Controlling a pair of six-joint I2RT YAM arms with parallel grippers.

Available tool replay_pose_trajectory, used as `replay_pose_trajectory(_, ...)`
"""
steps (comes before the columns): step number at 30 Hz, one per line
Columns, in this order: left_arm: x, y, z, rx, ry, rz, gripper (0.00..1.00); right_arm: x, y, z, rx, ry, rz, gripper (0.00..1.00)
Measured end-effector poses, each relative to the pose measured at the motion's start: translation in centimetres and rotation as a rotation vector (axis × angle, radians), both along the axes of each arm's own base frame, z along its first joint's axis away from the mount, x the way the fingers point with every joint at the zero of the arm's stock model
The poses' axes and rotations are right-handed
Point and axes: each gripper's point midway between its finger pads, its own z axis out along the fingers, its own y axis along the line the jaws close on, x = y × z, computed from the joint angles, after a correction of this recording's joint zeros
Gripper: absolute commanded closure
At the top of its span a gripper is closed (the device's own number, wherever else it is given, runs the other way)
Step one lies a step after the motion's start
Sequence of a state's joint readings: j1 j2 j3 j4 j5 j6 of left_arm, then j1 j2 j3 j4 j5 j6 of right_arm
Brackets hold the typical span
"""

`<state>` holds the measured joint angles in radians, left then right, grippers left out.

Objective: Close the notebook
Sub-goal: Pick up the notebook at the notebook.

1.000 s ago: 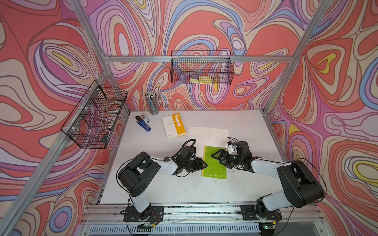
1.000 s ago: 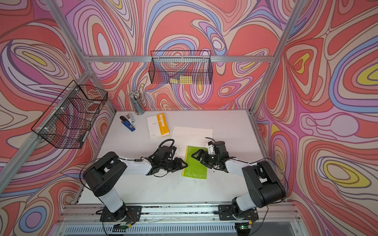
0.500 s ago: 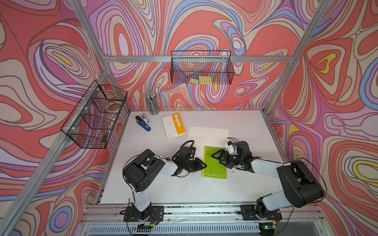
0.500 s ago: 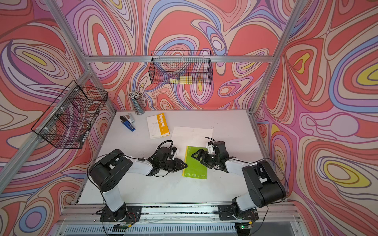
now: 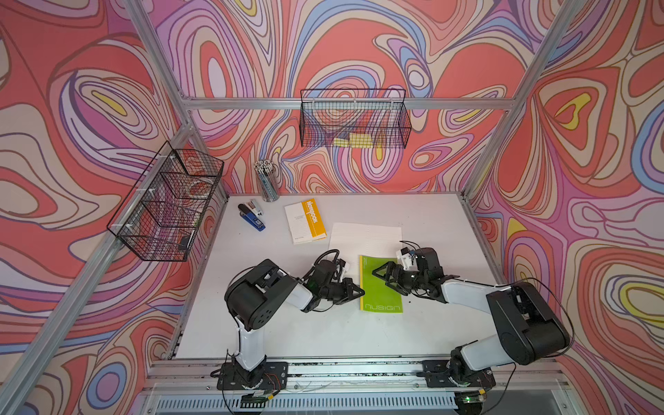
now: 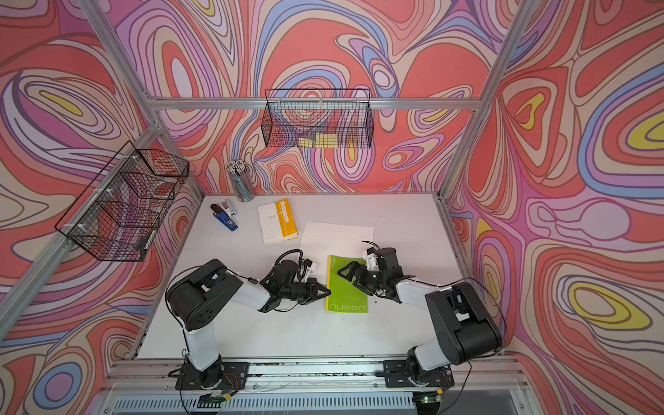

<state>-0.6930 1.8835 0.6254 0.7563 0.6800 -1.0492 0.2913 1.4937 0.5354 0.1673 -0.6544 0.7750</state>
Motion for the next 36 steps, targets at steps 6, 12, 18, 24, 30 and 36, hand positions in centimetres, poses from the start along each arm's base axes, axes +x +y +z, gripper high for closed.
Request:
replay_pose_trajectory(6,0.0,-0.1,1.6,-0.005,-0.02,-0.014,1.0,0.0,-0.1,0.8,-0.013,0.012,0.0,0.02)
replay_pose_trajectory(12,0.2,-0.6,4.6,-0.013,-0.06,-0.042,1.0,1.1,0.2,3.5,-0.012,-0.032,0.005,0.02)
replay_pose_trajectory(18,0.5,-0.8,6.9,-0.01,-0.085,-0.063,1.0,2.5,0.6,6.3,-0.005,-0.084,0.013,0.02)
replay_pose_trajectory(24,1.1,-0.1,8.3,0.006,-0.098,-0.061,1.0,3.6,0.9,8.4,-0.007,-0.129,0.025,0.02)
replay_pose_trajectory(30,2.6,1.8,10.0,0.017,-0.128,-0.019,1.0,3.7,0.9,8.7,-0.013,-0.138,0.033,0.02)
replay_pose_trajectory(36,3.8,4.3,11.6,0.038,-0.162,0.025,1.0,3.6,0.9,8.7,-0.025,-0.137,0.041,0.02)
